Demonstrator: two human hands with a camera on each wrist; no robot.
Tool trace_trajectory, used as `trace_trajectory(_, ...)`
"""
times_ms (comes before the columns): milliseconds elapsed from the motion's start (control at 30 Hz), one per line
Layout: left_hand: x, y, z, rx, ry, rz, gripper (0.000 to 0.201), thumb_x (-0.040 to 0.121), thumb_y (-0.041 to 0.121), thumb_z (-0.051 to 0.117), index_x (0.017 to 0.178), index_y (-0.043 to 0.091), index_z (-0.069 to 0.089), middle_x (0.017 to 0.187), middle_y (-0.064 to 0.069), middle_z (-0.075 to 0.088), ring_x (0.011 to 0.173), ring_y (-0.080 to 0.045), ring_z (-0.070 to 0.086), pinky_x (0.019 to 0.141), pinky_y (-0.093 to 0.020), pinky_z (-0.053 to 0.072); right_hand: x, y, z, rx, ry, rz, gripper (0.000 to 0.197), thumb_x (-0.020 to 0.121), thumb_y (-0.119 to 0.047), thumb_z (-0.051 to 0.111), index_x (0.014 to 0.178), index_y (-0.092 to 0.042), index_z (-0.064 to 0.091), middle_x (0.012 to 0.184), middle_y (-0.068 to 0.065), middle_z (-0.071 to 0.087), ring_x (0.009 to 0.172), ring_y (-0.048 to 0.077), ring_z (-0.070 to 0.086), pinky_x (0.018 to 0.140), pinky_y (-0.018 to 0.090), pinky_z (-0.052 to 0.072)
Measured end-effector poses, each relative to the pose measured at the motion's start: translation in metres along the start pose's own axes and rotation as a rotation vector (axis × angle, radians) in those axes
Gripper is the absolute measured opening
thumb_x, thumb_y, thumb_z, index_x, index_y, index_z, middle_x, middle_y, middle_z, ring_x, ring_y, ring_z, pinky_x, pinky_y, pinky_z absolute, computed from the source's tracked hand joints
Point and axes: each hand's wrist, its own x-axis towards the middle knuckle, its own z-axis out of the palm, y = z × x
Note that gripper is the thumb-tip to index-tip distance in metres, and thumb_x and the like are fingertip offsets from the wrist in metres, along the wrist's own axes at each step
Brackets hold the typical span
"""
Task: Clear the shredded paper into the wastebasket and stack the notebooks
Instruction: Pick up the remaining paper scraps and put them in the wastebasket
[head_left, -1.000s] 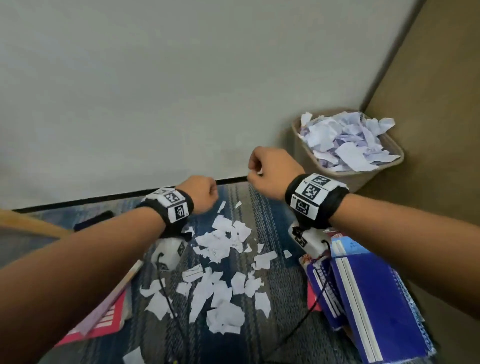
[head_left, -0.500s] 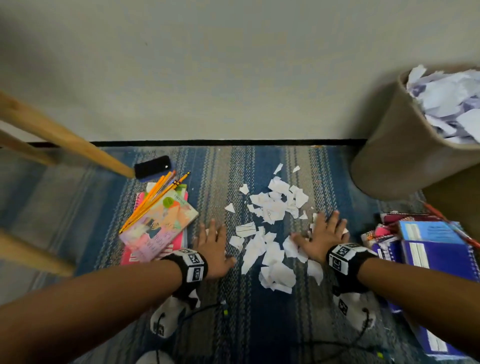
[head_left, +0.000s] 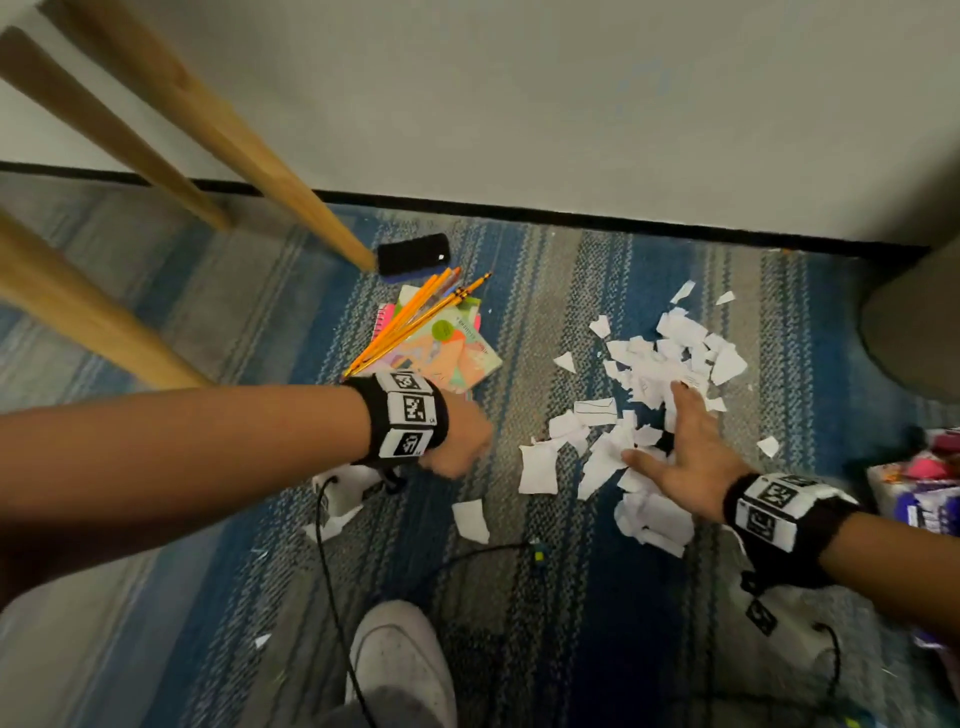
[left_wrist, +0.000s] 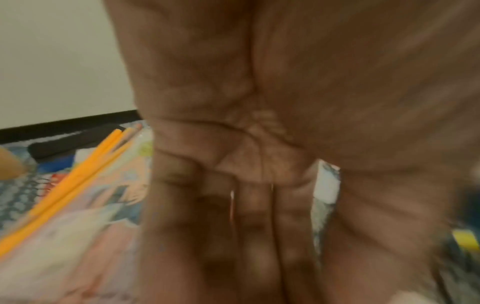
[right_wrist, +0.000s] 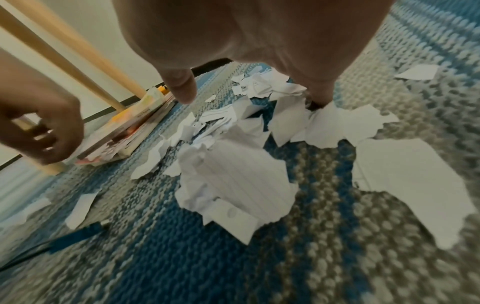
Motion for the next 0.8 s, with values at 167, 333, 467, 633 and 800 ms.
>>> trace_trajectory(167,-0.029,-0.030,0.044,0.268,-0.206,-0.006,0.009,0.089,0.017,0.064,0.097,0.014,0.067,0.082,0.000,0.069,0.064,-0.008,0.064,0.059,-0.023,0.051,0.005,-0.001,0.000,0.038,-0.014,-0.002,0.108,0.079,-0.063,0.061,0.154,-0.019,-0.002,0.163,0.009,0.001,0.149,0.031,0.008,0.120,0.049,0.016)
trace_trajectory(333,-0.028,-0.011,0.089,0.434,-0.354,-0.135,0.031,0.082,0.020,0.074,0.111,0.013,0.069,0.116,-0.008,0.065,0.106,-0.032,0.060,0.084,-0.048,0.053,0.013,-0.007,-0.008,0.089,-0.065,0.027,0.103,0.077,-0.068,0.061,0.151,-0.033,-0.001,0.162,0.004,0.006,0.146,0.034,0.019,0.117,0.051,0.024)
trace_trajectory(467,-0.012,-0.017,0.103,0.309,-0.201,-0.158,0.027,0.079,0.024,0.075,0.103,0.011,0.072,0.105,-0.005,0.070,0.089,-0.025,0.066,0.073,-0.035,0.053,0.016,-0.012,-0.014,0.123,-0.098,0.063,0.106,0.077,-0.067,0.063,0.152,-0.027,-0.002,0.162,0.008,0.010,0.145,0.034,0.022,0.117,0.050,0.024)
trace_trajectory(633,0.019,-0.018,0.082,-0.057,-0.121,-0.178,0.022,0.077,0.033,0.071,0.089,0.016,0.077,0.068,0.006,0.066,0.052,-0.012,0.055,0.059,-0.024,0.051,0.012,-0.013,-0.019,0.157,-0.102,0.085,0.101,0.082,-0.057,0.065,0.153,-0.024,0.000,0.161,0.009,0.012,0.144,0.032,0.024,0.116,0.046,0.026)
trace_trajectory(800,0.019,0.005,0.037,-0.623,0.029,-0.017,0.045,0.093,0.051,0.052,0.084,0.012,0.072,0.072,0.001,0.073,0.061,-0.012,0.068,0.062,-0.027,0.058,0.006,-0.009,-0.020,0.176,-0.112,0.100,0.095,0.085,-0.052,0.065,0.152,-0.025,0.004,0.160,0.009,0.017,0.142,0.030,0.030,0.114,0.043,0.029)
